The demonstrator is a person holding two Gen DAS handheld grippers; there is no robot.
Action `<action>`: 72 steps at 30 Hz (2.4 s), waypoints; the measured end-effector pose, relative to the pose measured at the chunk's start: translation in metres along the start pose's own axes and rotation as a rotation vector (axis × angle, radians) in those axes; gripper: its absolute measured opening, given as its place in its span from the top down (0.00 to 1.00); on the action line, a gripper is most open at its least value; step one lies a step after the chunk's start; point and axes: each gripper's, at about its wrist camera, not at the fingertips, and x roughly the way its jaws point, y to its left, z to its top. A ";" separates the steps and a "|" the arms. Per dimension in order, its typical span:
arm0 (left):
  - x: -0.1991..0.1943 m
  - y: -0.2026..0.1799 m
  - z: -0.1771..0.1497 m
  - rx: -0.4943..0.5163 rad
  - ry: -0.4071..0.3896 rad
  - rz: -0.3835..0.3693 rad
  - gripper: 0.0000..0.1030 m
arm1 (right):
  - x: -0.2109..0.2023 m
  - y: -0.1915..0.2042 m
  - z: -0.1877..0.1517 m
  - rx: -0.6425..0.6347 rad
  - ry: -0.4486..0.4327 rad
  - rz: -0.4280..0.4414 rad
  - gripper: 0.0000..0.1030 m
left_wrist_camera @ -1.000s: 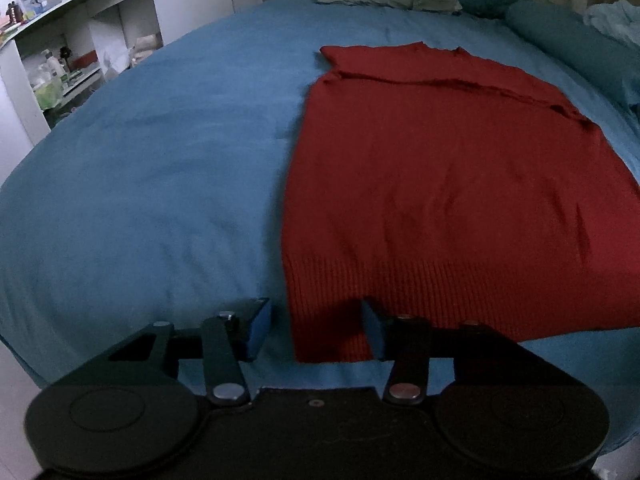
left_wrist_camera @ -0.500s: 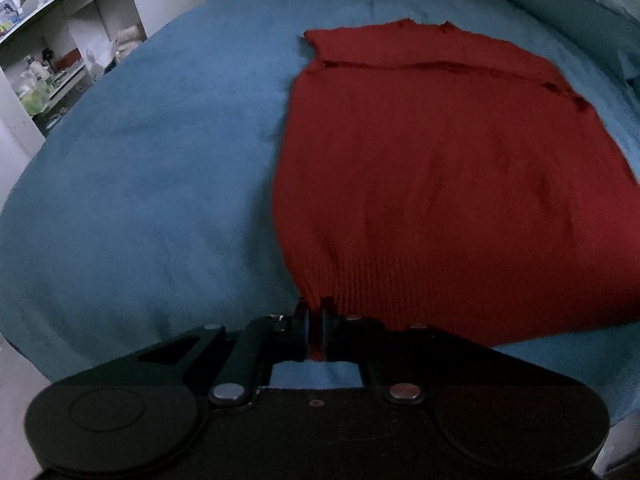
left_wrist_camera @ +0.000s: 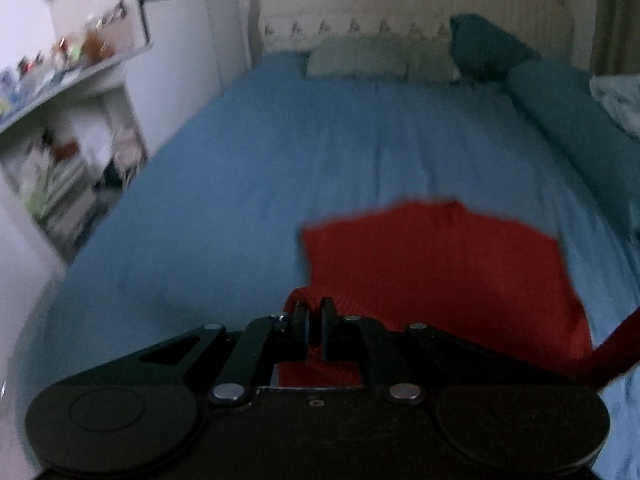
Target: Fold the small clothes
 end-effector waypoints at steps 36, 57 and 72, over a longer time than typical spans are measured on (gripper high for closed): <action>0.242 -0.066 -0.050 0.007 0.168 -0.041 0.14 | 0.288 -0.004 0.003 -0.318 0.026 -0.113 0.00; 0.170 -0.150 0.009 0.071 0.215 -0.098 0.02 | 0.197 -0.046 0.035 -0.312 0.086 -0.120 0.17; 0.260 -0.159 -0.021 0.046 0.403 -0.063 0.00 | 0.255 -0.051 0.004 -0.370 0.114 -0.090 0.54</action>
